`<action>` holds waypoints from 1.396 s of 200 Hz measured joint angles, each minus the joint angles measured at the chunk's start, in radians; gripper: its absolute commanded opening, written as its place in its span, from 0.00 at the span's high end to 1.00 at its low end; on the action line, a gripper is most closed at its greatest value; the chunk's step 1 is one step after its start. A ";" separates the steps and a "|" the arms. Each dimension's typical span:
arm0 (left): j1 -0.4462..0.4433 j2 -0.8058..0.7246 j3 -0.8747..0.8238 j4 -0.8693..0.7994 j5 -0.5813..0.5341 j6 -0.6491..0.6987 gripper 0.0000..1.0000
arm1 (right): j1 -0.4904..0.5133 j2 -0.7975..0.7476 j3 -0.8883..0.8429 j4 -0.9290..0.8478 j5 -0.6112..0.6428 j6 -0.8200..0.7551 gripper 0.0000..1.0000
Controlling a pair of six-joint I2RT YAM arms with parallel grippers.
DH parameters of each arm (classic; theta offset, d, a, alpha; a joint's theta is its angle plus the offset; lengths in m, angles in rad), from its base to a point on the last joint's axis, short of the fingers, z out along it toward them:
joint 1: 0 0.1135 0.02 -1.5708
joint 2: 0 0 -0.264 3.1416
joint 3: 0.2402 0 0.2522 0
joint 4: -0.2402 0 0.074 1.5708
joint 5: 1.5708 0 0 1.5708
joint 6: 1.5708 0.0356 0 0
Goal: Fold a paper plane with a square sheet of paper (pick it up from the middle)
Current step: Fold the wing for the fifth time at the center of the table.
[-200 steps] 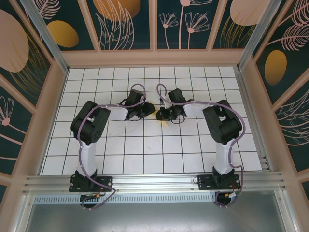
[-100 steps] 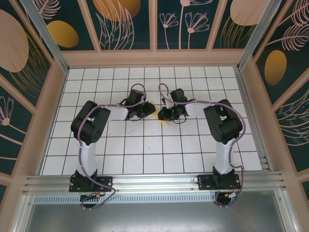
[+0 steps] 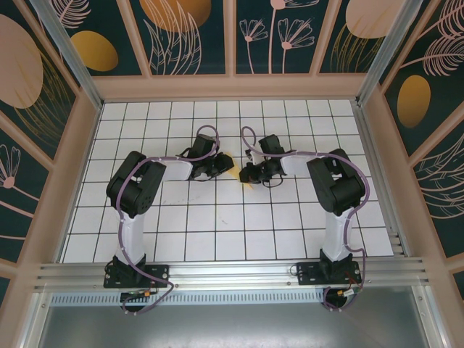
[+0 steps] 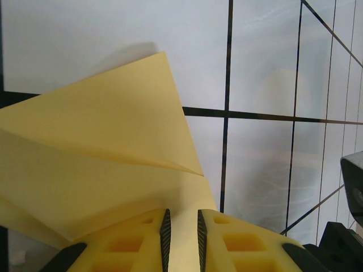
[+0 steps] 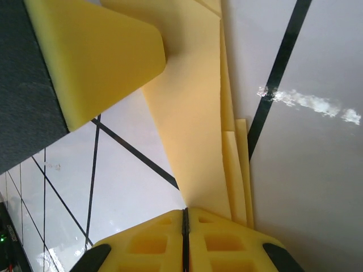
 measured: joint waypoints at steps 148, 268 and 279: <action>-0.002 0.000 0.006 -0.012 -0.004 0.007 0.77 | -0.014 -0.093 -0.045 -0.068 0.010 -0.020 0.92; -0.002 0.000 0.008 -0.014 -0.004 0.008 0.77 | -0.016 -0.071 -0.061 -0.074 0.053 -0.023 0.93; -0.002 0.000 0.008 -0.014 -0.004 0.008 0.77 | -0.016 -0.071 -0.061 -0.074 0.053 -0.023 0.93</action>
